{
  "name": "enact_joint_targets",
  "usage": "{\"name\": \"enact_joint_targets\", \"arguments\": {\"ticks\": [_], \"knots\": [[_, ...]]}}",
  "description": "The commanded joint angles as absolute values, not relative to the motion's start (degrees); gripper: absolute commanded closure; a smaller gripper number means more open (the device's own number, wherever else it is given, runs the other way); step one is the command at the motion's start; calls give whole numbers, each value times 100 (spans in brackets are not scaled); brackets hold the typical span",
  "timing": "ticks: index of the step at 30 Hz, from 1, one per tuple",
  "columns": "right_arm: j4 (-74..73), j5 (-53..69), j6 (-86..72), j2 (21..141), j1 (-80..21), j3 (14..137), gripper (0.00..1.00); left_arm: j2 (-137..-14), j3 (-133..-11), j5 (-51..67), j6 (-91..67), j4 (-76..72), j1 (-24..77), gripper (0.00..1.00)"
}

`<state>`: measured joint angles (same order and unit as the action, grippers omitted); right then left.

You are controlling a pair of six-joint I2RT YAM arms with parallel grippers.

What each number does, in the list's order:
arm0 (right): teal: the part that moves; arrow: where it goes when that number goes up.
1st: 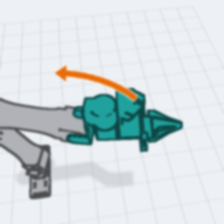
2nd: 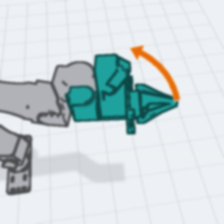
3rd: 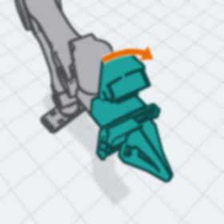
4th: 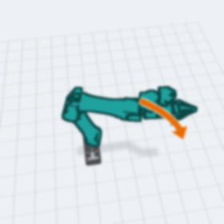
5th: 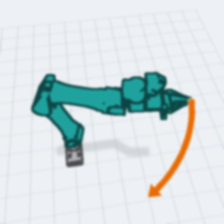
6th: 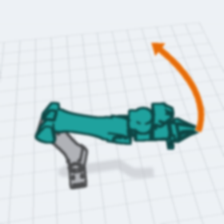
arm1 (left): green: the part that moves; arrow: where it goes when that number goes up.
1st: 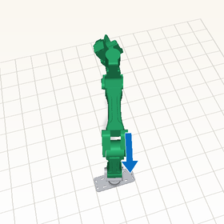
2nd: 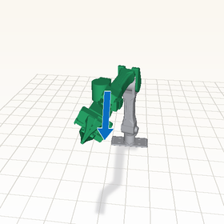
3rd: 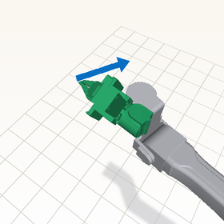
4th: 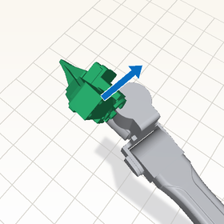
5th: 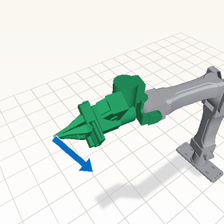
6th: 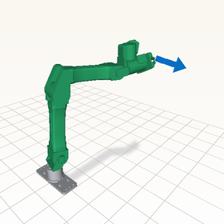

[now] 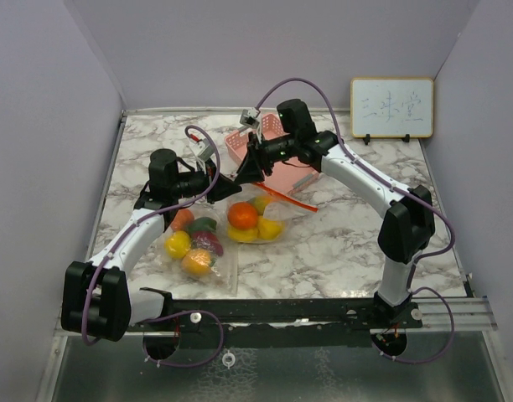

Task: Place the food in the zip-top bag and seal the zipper
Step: Zip the zipper food storage bag at the center of the board.

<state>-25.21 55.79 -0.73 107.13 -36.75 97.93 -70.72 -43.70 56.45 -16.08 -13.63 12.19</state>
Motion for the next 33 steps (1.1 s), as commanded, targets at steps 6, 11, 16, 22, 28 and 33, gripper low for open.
{"name": "enact_joint_targets", "arguments": {"ticks": [6, 11, 16, 22, 28, 33], "knots": [[-2468, 5058, -123, 10848, -3664, 9790, 85, -6898, -4570, 5768, -1637, -1416, 1235, 100], [-2439, 4839, -149, 10727, -3656, 9717, 98, -6888, -4566, 5693, -1586, -1336, 1239, 100], [-2708, 4557, 37, 10508, -3554, 9551, 98, -6844, -4590, 5329, -1477, -1138, 1204, 100], [-2859, 4505, 206, 10022, -3223, 9078, 98, -6823, -4571, 4938, -1484, -1092, 1053, 100], [-2999, 4558, 349, 9639, -3164, 8759, 98, -6854, -4512, 4674, -1616, -1281, 931, 100], [-3131, 4300, 472, 9359, -3155, 8502, 98, -6879, -4498, 4428, -1753, -1396, 871, 100]]}}
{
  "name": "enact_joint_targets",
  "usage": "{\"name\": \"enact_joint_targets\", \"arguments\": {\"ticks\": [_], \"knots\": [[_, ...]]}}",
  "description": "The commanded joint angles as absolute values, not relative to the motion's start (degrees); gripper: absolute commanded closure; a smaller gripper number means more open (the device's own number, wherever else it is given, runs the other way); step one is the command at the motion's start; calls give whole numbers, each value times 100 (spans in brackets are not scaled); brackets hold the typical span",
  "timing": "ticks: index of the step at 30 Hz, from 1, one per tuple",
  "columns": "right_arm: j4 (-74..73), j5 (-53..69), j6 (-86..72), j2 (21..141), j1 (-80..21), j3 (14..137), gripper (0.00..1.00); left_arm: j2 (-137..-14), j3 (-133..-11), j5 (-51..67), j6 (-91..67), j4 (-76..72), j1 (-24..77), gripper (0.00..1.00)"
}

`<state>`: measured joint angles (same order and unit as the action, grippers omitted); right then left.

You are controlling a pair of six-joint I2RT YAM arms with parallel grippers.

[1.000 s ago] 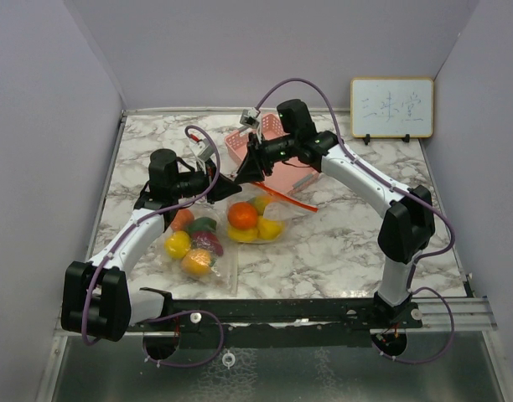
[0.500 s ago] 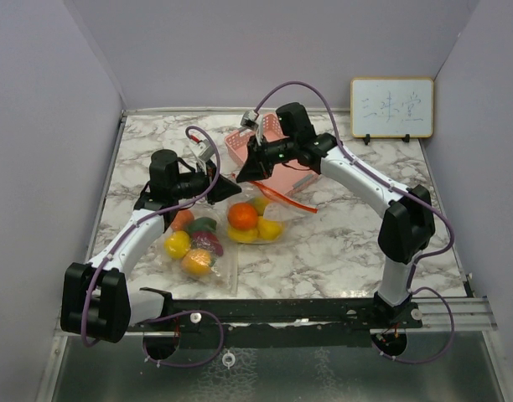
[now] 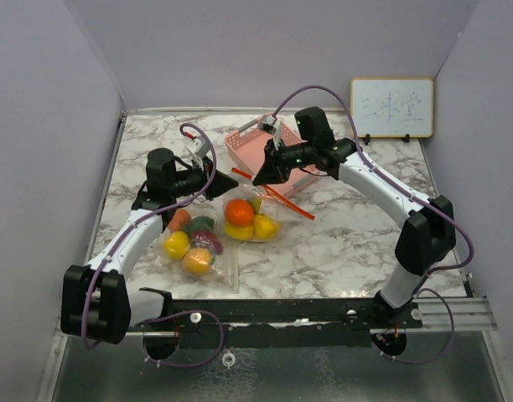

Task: Place the food in the zip-top bag and seal the zipper
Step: Zip the zipper food storage bag at the center of the board.

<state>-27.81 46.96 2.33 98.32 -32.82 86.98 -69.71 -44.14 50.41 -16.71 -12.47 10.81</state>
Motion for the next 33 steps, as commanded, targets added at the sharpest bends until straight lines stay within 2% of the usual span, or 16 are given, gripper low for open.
{"name": "enact_joint_targets", "arguments": {"ticks": [1, 7, 17, 26, 29, 30, 32, 33], "knots": [[-3120, 4182, 478, 9273, -3155, 8396, 98, -6887, -4512, 4268, -1773, -1368, 864, 100], [-3254, 2863, 173, 8773, -3138, 7908, 98, -6943, -4842, 3107, -1785, -920, 795, 100], [-3683, 790, -434, 8047, -3035, 7092, 98, -7249, -5381, 2805, -1941, -557, 689, 100], [-4002, 208, -581, 7885, -3006, 6860, 98, -7381, -5380, 3023, -2030, -510, 560, 100], [-3929, 402, -561, 7893, -3006, 7044, 98, -7418, -5386, 3044, -2042, -466, 545, 100], [-3921, 472, -604, 7928, -3006, 7177, 94, -7456, -5442, 3011, -2084, -377, 545, 100], [-3933, 526, -731, 8038, -3006, 7525, 64, -7593, -5658, 2829, -2232, -64, 529, 100], [-3953, 497, -790, 8105, -3006, 7683, 52, -7665, -5804, 2697, -2297, 152, 527, 90]]}}
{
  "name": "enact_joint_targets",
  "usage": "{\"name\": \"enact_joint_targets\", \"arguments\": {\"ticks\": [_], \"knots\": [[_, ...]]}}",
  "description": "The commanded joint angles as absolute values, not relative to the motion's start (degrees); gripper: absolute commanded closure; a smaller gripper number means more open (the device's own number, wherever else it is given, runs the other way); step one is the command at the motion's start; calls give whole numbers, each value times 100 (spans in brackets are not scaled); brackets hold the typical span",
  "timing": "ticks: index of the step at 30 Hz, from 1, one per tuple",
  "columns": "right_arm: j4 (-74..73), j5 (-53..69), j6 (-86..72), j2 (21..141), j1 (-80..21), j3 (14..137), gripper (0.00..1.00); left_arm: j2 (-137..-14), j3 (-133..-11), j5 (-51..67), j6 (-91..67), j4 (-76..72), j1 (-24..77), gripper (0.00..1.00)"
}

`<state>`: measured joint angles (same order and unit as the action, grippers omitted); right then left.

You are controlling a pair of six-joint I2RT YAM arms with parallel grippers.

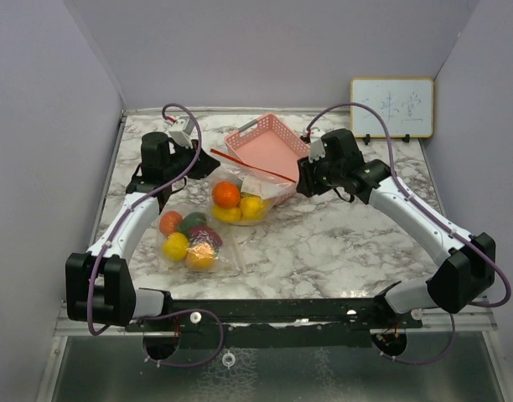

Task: Place the food in the zip-top bag and seal the zipper
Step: Zip the zipper food storage bag at the center of the board, then reset both arms

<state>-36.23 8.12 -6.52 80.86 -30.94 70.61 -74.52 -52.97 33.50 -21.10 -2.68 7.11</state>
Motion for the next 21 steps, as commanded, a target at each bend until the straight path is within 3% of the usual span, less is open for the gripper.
{"name": "enact_joint_targets", "arguments": {"ticks": [1, 3, 5, 8, 13, 21], "knots": [[-3975, 458, -845, 8172, -3006, 7832, 43, -7740, -5948, 2489, -2390, 386, 525, 80], [-4004, 331, -902, 8281, -3006, 8061, 35, -7858, -6248, 2078, -2480, 850, 523, 66], [-4033, 231, -955, 8370, -3006, 8232, 27, -7920, -6455, 1460, -2637, 1282, 527, 45], [-3992, 221, -988, 8461, -3006, 8409, 16, -7931, -6687, 266, -3008, 1752, 527, 3], [-3989, 283, -999, 8691, -3006, 8718, 13, -8046, -7114, -1216, -3171, 2390, 527, 1], [-3979, 304, -1020, 8859, -3006, 8996, 11, -8146, -7224, -1662, -3128, 2515, 527, 2]]}}
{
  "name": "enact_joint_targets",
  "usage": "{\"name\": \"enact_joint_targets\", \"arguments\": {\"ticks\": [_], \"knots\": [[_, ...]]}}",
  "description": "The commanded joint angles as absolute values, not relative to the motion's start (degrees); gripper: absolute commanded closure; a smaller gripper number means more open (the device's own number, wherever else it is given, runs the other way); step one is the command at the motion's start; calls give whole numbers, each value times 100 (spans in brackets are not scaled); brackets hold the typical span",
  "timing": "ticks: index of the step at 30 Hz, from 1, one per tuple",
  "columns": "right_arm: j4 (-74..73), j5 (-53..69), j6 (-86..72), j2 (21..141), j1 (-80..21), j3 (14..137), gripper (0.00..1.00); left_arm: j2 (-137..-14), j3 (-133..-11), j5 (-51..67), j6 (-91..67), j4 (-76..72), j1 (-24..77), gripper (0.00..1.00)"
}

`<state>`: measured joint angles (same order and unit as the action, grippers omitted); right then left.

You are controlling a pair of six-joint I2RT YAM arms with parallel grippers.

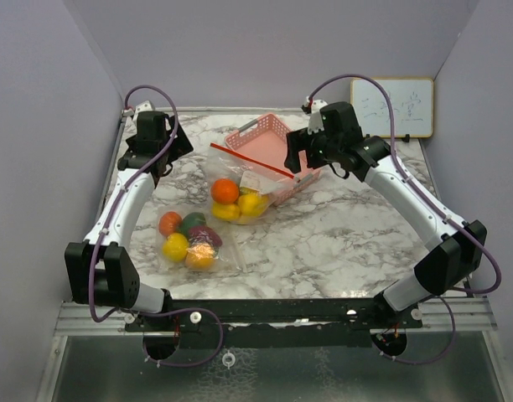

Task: Place the food in the zip-top bag and seal the zipper
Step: Reset both arms

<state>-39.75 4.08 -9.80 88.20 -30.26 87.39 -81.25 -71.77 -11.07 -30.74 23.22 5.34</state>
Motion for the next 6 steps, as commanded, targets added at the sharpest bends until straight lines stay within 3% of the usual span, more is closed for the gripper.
{"name": "enact_joint_targets", "arguments": {"ticks": [1, 6], "knots": [[-3965, 316, -1020, 8864, -3006, 9015, 11, -8111, -7165, -1661, -3128, 2459, 527, 3], [-3972, 249, -1055, 8894, -3006, 9024, 11, -8090, -7183, -1667, -2947, 2429, 527, 1]]}}
